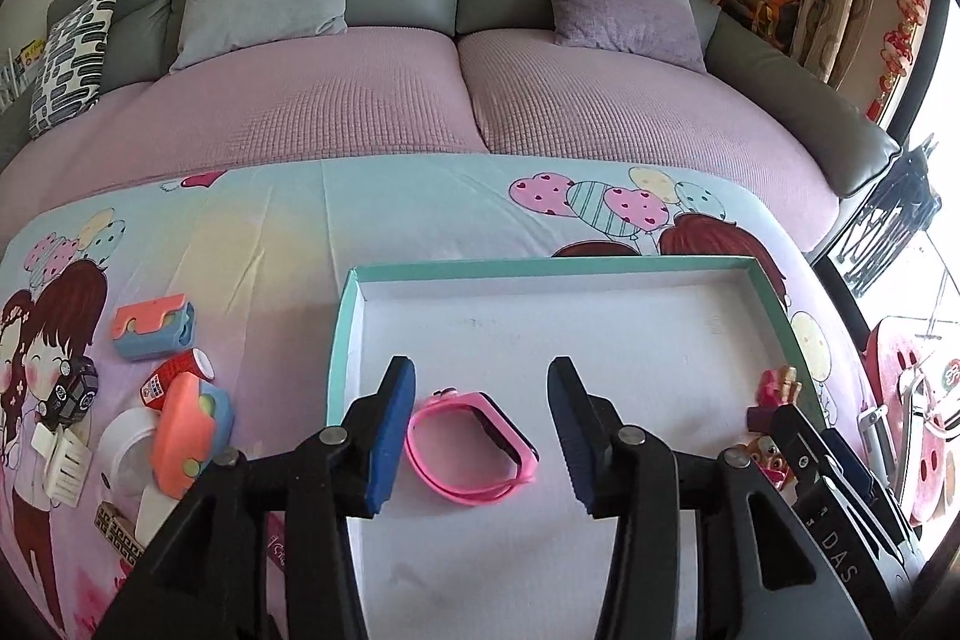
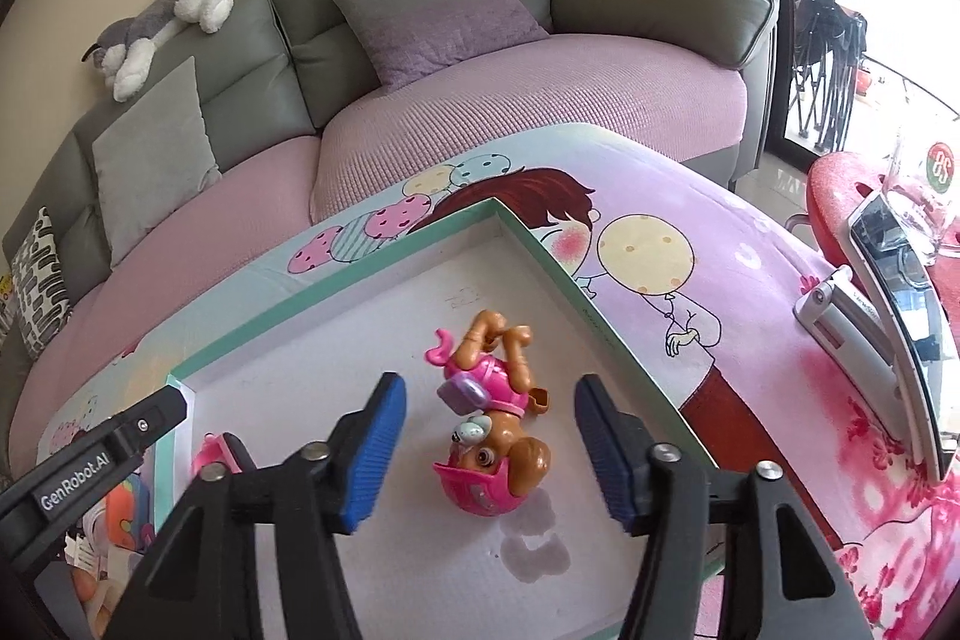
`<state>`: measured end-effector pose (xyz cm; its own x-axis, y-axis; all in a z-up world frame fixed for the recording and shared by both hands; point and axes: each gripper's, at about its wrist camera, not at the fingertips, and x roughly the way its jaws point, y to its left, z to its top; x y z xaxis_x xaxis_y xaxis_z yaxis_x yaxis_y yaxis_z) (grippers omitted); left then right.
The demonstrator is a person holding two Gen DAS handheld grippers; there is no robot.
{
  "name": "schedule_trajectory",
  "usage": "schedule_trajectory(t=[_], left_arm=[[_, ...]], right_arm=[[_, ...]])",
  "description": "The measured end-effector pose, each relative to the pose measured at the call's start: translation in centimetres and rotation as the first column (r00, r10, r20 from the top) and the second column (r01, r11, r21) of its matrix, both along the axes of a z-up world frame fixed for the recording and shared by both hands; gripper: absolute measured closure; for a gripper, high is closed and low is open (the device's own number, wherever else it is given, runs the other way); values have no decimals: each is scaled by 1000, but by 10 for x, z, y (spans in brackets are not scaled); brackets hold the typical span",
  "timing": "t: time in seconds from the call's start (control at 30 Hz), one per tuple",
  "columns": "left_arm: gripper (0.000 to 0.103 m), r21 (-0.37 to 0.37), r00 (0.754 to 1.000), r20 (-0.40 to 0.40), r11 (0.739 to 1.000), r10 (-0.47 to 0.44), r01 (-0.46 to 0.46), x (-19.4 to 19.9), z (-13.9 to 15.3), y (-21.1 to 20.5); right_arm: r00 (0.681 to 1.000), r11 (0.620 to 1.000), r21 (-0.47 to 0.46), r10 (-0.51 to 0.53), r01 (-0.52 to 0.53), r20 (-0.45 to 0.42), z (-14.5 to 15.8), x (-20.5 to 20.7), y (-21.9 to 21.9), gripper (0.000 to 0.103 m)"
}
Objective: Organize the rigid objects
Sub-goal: 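Carry the toy dog and watch band into the tray and open both tools, then withdraw both tools from the tray back toward the remaining objects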
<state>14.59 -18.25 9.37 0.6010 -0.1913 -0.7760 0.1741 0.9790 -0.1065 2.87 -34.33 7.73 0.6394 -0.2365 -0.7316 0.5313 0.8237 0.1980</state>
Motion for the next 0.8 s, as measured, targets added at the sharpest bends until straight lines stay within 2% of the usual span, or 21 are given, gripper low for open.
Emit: schedule_trajectory(t=[0.1, 0.17, 0.27, 0.33, 0.4, 0.6, 0.7, 0.8], left_arm=[[40, 14, 999, -12, 999, 31, -31, 1, -3, 4], [39, 11, 999, -12, 999, 39, -39, 1, -4, 7], [32, 12, 999, -9, 999, 45, -45, 1, -5, 8], [17, 12, 999, -1, 999, 52, -52, 1, -4, 10], [15, 9, 998, 5, 998, 63, -63, 1, -4, 12], [13, 14, 994, -2, 993, 114, -114, 3, -9, 23], [2, 2, 990, 2, 990, 143, -143, 2, -9, 30], [2, 2, 987, 13, 987, 159, -159, 1, -7, 34]], right_arm=[[1000, 1000, 2, 1, -1, -5, -1, 0, 0, 34], [1000, 1000, -9, 0, 0, -15, -2, 1, 0, 24], [1000, 1000, -28, 1, -2, -21, -3, 2, 3, 16], [1000, 999, -33, 2, -3, -22, -4, 2, 4, 8], [1000, 999, -39, 0, -1, -23, -4, 3, 4, 0], [1000, 1000, -18, -8, 7, -21, -6, 3, 3, 0], [1000, 1000, -24, -7, 7, -18, -7, 3, 3, 0], [1000, 1000, -20, -4, 4, -16, -7, 3, 3, 0]])
